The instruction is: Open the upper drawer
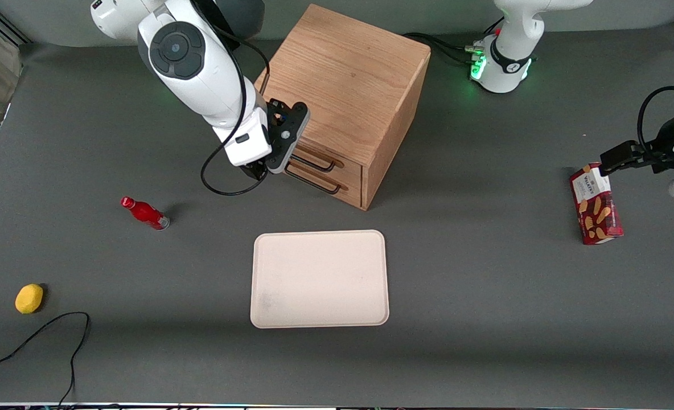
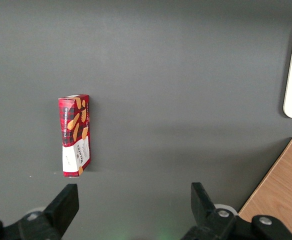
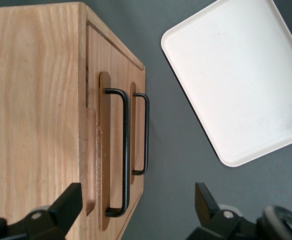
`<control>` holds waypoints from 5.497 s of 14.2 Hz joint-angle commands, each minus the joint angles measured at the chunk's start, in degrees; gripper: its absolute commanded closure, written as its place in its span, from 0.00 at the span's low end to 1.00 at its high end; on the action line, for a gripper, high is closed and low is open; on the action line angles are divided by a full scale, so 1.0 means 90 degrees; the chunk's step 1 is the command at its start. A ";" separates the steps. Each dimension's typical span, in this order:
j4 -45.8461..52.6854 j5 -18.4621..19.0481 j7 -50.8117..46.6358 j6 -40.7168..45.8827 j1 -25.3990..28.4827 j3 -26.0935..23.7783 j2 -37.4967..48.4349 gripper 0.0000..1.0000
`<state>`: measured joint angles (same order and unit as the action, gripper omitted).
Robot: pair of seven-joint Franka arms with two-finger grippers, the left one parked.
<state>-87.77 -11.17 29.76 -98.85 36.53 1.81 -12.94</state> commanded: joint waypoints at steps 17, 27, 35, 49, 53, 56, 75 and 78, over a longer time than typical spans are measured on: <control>-0.0414 -0.0322 0.0268 -0.0246 0.0072 0.0062 -0.0360 0.00; -0.0668 -0.0302 0.0277 -0.0714 0.0052 0.0091 -0.0486 0.00; -0.0990 -0.0312 0.0277 -0.1105 0.0062 0.0082 -0.0535 0.00; -0.1175 -0.0253 0.0316 -0.1672 0.0062 0.0082 -0.0828 0.00; -0.1176 -0.0244 0.0385 -0.1731 0.0081 0.0082 -0.0877 0.00; -0.1156 -0.0244 0.0394 -0.1731 0.0072 0.0082 -0.0867 0.00; -0.0522 -0.0244 0.0990 -0.1595 -0.0339 0.0325 -0.1170 0.00; -0.0191 -0.0214 0.1000 -0.1234 -0.0339 0.0423 -0.1297 0.00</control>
<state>-93.42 -13.08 36.72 -113.25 33.61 4.25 -22.96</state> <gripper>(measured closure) 0.000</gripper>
